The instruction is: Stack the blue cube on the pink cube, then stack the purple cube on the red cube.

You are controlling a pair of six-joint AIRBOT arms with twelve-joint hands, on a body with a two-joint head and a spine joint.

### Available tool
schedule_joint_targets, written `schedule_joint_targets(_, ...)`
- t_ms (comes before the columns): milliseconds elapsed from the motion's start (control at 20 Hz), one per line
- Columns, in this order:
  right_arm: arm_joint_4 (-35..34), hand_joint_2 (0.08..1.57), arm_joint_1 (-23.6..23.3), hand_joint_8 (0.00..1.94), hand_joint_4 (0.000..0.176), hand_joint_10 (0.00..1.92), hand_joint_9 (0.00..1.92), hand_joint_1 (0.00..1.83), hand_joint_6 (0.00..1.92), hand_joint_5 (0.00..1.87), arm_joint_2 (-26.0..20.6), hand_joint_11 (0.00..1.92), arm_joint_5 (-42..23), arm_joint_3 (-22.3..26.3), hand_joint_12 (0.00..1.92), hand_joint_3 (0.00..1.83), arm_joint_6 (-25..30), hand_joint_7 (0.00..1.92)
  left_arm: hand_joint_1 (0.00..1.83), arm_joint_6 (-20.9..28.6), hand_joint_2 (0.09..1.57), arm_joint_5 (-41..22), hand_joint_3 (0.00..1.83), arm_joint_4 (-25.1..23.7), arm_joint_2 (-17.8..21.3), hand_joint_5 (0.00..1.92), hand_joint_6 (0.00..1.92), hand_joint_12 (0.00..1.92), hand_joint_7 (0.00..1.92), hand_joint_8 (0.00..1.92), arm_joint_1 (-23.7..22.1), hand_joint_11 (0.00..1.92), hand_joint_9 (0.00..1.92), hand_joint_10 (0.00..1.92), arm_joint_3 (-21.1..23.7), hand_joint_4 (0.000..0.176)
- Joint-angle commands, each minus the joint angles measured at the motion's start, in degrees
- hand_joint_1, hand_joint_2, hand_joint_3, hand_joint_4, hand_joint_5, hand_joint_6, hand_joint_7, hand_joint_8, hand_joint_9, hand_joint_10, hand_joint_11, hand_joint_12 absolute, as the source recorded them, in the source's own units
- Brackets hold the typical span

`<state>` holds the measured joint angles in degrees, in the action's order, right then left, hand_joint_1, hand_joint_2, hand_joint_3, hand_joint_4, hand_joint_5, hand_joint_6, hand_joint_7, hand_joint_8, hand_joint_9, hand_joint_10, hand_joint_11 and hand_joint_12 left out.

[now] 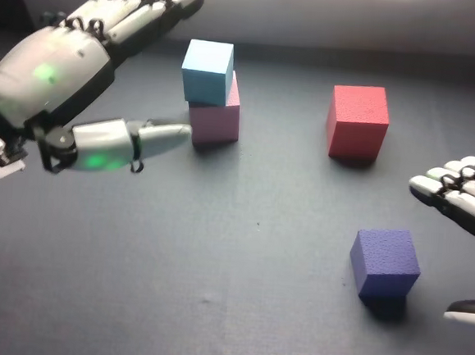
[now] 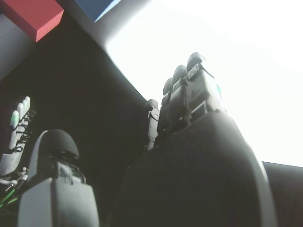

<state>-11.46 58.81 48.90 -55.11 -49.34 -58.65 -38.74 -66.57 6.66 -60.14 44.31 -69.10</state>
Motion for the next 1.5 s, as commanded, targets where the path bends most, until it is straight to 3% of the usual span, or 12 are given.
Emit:
schedule_joint_targets(0, 0.66, 1.08, -1.02, 0.0, 0.0, 0.0, 0.0, 0.8, 0.0, 0.0, 0.42, 0.0, -4.86, -0.4, 0.0, 0.0, 0.25, 0.0, 0.58, 0.62, 1.15, -8.02, 0.01, 0.62, 0.98, 0.0, 0.0, 0.0, 0.0, 0.0, 0.11, 0.0, 0.0, 0.0, 0.21, 0.176)
schedule_joint_targets(250, 0.48, 1.06, -3.75, 0.0, 0.0, 0.0, 0.0, 0.84, 0.0, 0.0, 4.36, 0.0, -0.5, -3.3, 0.34, 0.0, 0.62, 0.0, 0.62, 0.77, 1.18, -10.55, 0.01, 2.45, 2.24, 0.0, 0.0, 0.0, 0.0, 0.0, 4.21, 0.0, 0.0, 0.0, 2.1, 0.173)
schedule_joint_targets(450, 0.37, 1.1, -6.05, 0.0, 0.029, 0.0, 0.0, 0.82, 0.0, 0.0, 7.46, 0.0, 3.79, -5.75, 0.0, 0.01, 0.76, 0.0, 0.63, 1.13, 1.2, -11.98, 0.01, 2.99, 2.87, 0.0, 0.0, 0.0, 0.0, 0.0, 6.58, 0.0, 0.0, 0.0, 3.26, 0.133)
schedule_joint_targets(500, 0.34, 1.11, -6.55, 0.04, 0.029, 0.02, 0.03, 0.86, 0.0, 0.0, 8.08, 0.01, 4.62, -6.26, 0.01, 0.01, 0.78, 0.09, 0.64, 1.31, 1.2, -12.02, 0.01, 3.14, 2.89, 0.0, 0.0, 0.0, 0.0, 0.0, 6.82, 0.0, 0.0, 0.0, 3.28, 0.151)
schedule_joint_targets(600, 0.36, 1.12, -7.87, 0.35, 0.0, 1.0, 0.12, 1.01, 0.26, 0.3, 9.52, 0.0, 6.59, -7.6, 1.47, 0.0, 0.79, 0.45, 0.65, 1.82, 1.21, -12.12, 0.01, 3.18, 2.88, 0.0, 0.0, 0.0, 0.0, 0.0, 7.33, 0.0, 0.0, 0.0, 3.28, 0.126)
schedule_joint_targets(650, 0.38, 1.21, -8.47, 1.1, 0.0, 1.29, 0.61, 1.17, 1.14, 0.56, 9.95, 0.45, 7.26, -8.13, 1.77, 0.0, 0.79, 0.8, 0.63, 1.89, 1.22, -12.25, 0.01, 3.18, 2.87, 0.0, 0.0, 0.0, 0.0, 0.0, 7.47, 0.0, 0.0, 0.0, 3.32, 0.12)
schedule_joint_targets(800, 1.72, 1.22, -10.27, 1.35, 0.0, 1.44, 0.99, 1.23, 1.23, 0.69, 10.17, 0.93, 8.3, -8.93, 1.81, 0.0, 0.69, 0.91, 0.61, 1.95, 1.24, -12.6, 0.01, 3.17, 2.94, 0.0, 0.0, 0.0, 0.0, 0.0, 7.7, 0.0, 0.0, 0.0, 3.43, 0.108)
schedule_joint_targets(850, 2.12, 1.23, -10.87, 1.82, 0.0, 1.83, 1.38, 1.13, 1.31, 0.74, 10.01, 1.43, 8.29, -9.0, 1.9, 0.0, 0.62, 1.19, 0.6, 1.96, 1.24, -12.81, 0.01, 3.17, 3.08, 0.0, 0.0, 0.0, 0.0, 0.0, 7.91, 0.0, 0.0, 0.0, 3.51, 0.104)
schedule_joint_targets(900, 2.57, 1.24, -11.62, 1.92, 0.0, 1.9, 1.64, 1.11, 1.33, 0.74, 9.65, 1.7, 8.28, -9.0, 1.92, 0.0, 0.5, 1.43, 0.6, 1.96, 1.24, -13.04, 0.01, 3.22, 3.25, 0.0, 0.0, 0.0, 0.0, 0.0, 8.16, 0.0, 0.0, 0.0, 3.63, 0.101)
schedule_joint_targets(1000, 3.81, 1.29, -13.28, 1.94, 0.0, 1.92, 1.33, 1.07, 1.47, 0.66, 8.52, 1.4, 7.67, -8.82, 1.92, 0.01, 0.5, 1.1, 0.56, 1.96, 1.25, -13.79, 0.01, 3.53, 3.54, 0.0, 0.0, 0.0, 0.0, 0.0, 8.82, 0.0, 0.0, 0.0, 3.98, 0.103)
schedule_joint_targets(1300, 3.97, 1.29, -18.1, 1.94, 0.0, 1.92, 1.29, 1.07, 1.45, 0.67, 7.35, 1.38, 5.83, -9.99, 1.92, 0.0, -1.4, 1.04, 0.56, 2.26, 1.26, -14.54, 0.01, 3.86, 3.39, 0.0, 0.0, 0.0, 0.0, 0.0, 10.83, 0.0, 0.0, 0.0, 4.64, 0.112)
schedule_joint_targets(1450, 2.07, 1.28, -21.68, 1.94, 0.0, 1.92, 1.08, 1.09, 1.43, 0.68, 8.31, 1.19, 6.28, -12.07, 1.92, 0.0, -4.21, 0.84, 0.66, 3.17, 1.27, -14.16, 0.0, 3.98, 2.22, 0.0, 0.0, 0.0, 0.0, 0.0, 11.81, 0.0, 0.0, 0.0, 4.5, 0.075)
